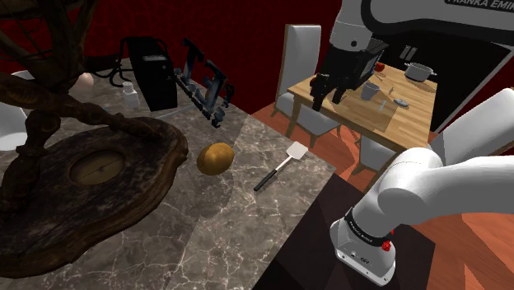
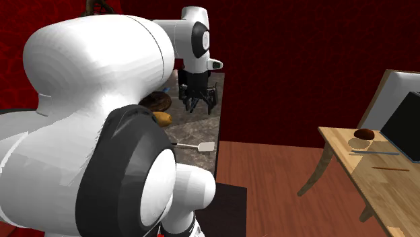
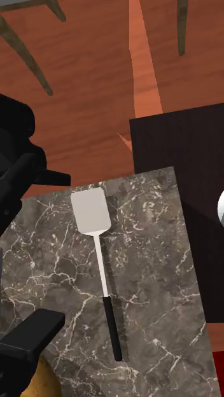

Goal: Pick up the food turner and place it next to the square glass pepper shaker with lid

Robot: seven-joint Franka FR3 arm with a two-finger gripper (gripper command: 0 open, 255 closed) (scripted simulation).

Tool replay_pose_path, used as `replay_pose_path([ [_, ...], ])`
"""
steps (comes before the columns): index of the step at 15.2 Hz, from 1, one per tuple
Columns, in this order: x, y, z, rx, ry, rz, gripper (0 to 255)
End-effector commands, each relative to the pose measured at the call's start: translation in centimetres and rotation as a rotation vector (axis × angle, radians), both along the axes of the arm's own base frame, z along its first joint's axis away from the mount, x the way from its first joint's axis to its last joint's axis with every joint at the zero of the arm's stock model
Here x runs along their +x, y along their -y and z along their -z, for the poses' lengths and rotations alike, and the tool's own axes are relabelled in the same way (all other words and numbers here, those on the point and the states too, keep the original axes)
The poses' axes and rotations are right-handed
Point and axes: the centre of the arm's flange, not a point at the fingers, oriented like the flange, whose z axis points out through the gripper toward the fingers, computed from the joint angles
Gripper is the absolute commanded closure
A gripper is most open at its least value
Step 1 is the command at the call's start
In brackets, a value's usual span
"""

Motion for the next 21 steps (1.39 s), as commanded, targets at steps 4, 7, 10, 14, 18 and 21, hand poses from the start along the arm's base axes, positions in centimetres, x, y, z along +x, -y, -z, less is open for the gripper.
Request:
replay_pose_path([
  [4,-0.5,-1.5,3.4,0.003,0.006,0.266,0],
  [7,-0.6,-3.1,6.9,0.006,0.012,0.532,0],
  [10,-0.3,-4.7,10.3,0.008,0.018,0.799,0],
  [14,0.8,-6.6,14.9,0.012,0.026,1.154,0],
  [18,1.7,-7.5,17.8,0.014,0.03,1.339,0],
  [21,1.7,-7.6,19.3,0.014,0.03,1.339,0],
])
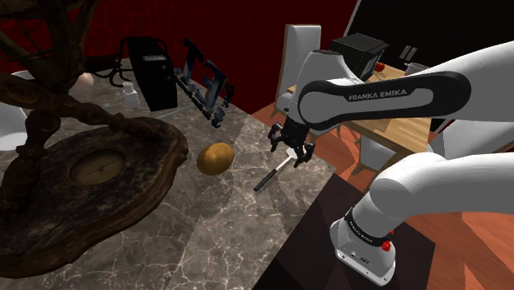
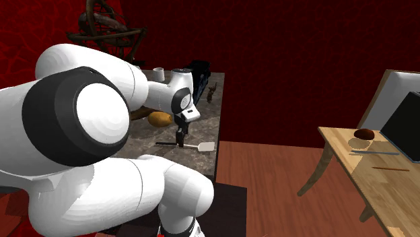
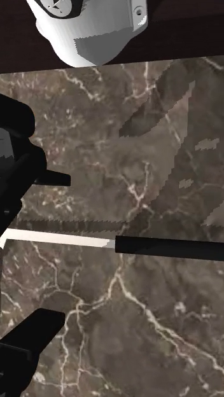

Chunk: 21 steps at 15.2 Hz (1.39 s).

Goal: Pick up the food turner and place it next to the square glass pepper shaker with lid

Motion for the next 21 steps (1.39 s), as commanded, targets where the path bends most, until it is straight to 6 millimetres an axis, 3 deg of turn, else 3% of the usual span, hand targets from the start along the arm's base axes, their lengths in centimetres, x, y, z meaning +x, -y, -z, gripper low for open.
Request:
replay_pose_path([
  [1,0.1,0.0,1.0,0.0,0.001,0.004,0],
  [3,0.1,-0.1,2.4,0.0,0.001,0.004,0],
  [11,0.1,-0.1,2.4,0.0,0.001,0.004,0],
  [12,0.1,-0.1,2.4,0.0,0.001,0.004,255],
  [21,0.1,-0.1,2.4,0.0,0.001,0.004,255],
])
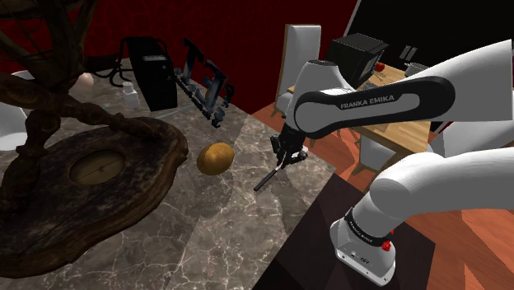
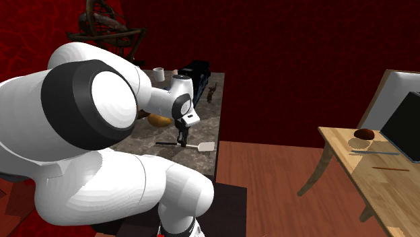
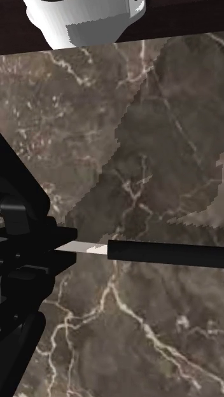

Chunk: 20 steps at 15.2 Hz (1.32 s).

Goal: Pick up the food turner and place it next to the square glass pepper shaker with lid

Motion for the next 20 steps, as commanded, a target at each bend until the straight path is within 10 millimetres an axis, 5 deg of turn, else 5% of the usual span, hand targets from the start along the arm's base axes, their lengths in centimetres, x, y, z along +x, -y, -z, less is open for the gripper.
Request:
replay_pose_path([
  [1,0.0,0.0,-0.5,0.0,0.0,0.0,255],
  [20,0.0,0.0,-10.6,0.0,0.0,0.0,255],
])
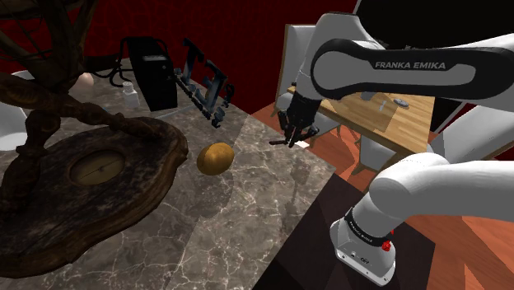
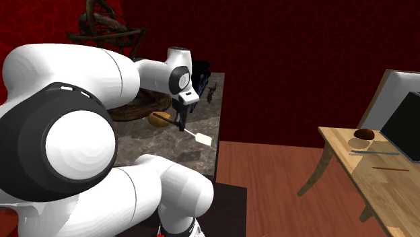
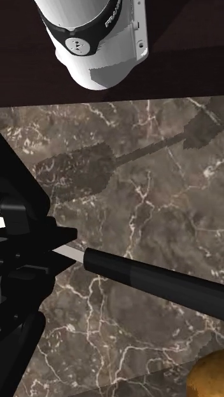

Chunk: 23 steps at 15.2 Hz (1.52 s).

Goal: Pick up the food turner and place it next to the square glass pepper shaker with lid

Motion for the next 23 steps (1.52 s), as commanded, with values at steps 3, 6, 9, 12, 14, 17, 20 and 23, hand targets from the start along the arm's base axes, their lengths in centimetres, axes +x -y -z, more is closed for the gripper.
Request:
replay_pose_path([
  [3,0.0,-0.1,-2.2,0.0,0.0,0.0,255],
  [6,0.0,-0.1,-3.8,0.0,0.0,0.0,255],
  [9,0.0,-0.1,-5.4,0.0,0.0,0.0,255],
  [12,0.0,-0.1,-6.5,0.0,0.0,0.0,255],
  [14,2.4,-1.0,-6.6,0.0,0.0,0.0,255],
  [17,6.1,-2.5,-6.6,0.0,0.0,0.0,255],
  [20,9.8,-3.9,-6.6,0.0,0.0,0.0,255],
  [23,13.5,-5.3,-6.6,0.0,0.0,0.0,255],
])
